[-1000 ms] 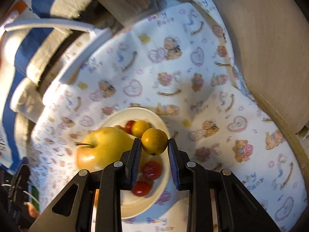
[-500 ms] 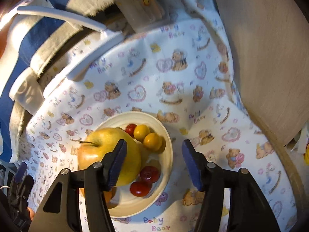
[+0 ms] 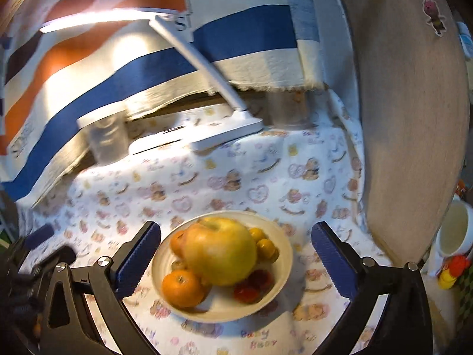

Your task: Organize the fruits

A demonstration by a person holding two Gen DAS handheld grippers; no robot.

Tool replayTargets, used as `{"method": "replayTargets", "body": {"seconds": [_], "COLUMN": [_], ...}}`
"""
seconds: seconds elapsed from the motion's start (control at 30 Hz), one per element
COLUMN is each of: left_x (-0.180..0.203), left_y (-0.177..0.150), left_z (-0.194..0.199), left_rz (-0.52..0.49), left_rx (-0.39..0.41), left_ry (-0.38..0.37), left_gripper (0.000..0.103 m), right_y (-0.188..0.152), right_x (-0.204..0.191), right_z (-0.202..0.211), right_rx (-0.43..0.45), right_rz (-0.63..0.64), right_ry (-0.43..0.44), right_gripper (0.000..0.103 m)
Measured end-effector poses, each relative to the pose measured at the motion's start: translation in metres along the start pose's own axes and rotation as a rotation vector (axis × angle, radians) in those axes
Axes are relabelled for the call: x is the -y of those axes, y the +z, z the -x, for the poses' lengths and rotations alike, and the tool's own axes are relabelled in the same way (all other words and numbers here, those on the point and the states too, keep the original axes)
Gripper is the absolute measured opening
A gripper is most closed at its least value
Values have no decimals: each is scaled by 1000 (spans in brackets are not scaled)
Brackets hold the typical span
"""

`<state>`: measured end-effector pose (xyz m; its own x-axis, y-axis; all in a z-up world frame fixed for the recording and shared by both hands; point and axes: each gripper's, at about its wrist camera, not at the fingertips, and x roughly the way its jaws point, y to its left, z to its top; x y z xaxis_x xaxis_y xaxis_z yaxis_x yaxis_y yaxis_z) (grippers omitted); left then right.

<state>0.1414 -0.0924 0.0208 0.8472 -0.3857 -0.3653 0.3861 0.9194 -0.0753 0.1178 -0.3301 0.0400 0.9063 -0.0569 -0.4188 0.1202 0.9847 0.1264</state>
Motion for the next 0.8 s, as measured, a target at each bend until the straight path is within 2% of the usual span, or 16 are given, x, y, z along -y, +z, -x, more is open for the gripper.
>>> {"method": "replayTargets", "body": {"seconds": [0.17, 0.23, 0.37, 0.43, 0.57, 0.67, 0.8], "left_x": [3, 6, 8, 13, 19, 20, 20], "left_y": [-5, -7, -16, -18, -20, -19, -18], "left_z": [6, 6, 1, -3, 8, 7, 8], "left_rz": [-19, -42, -37, -55, -77, -83, -84], "left_rx": [34, 42, 36, 21, 97, 89, 93], "left_ry": [-11, -9, -21, 6, 28, 15, 23], "left_gripper": [102, 102, 102, 103, 103, 103, 103], "right_y": [-26, -30, -33, -34, -35, -38, -37], "right_x": [-15, -20, -20, -19, -24, -33, -29], "right_z": [8, 7, 9, 10, 14, 24, 23], "right_rx": [53, 52, 54, 64, 85, 140, 131], "right_rz": [87, 104, 82, 81, 109, 158, 138], "right_ry": [-44, -31, -21, -20, -55, -59, -65], "right_gripper": [102, 102, 103, 102, 103, 102, 102]}}
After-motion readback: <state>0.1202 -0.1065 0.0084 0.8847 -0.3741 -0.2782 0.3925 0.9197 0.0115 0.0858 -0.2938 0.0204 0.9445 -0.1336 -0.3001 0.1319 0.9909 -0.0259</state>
